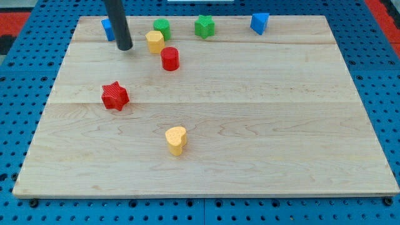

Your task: Move your hand to the top left of the board

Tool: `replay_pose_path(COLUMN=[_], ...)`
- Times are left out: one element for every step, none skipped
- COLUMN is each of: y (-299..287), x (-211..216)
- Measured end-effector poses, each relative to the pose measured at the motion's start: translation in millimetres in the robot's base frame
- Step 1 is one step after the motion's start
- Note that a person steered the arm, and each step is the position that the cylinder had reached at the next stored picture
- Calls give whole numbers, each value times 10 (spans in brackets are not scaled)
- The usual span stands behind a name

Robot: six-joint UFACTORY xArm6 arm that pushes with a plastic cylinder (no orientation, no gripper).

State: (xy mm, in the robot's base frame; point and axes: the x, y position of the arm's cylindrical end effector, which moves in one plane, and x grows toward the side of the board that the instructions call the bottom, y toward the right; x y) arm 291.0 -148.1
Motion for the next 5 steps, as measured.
replay_pose_path(y=[24,-35,-2,147,223], x=[-14,-113,-253,-291,-424])
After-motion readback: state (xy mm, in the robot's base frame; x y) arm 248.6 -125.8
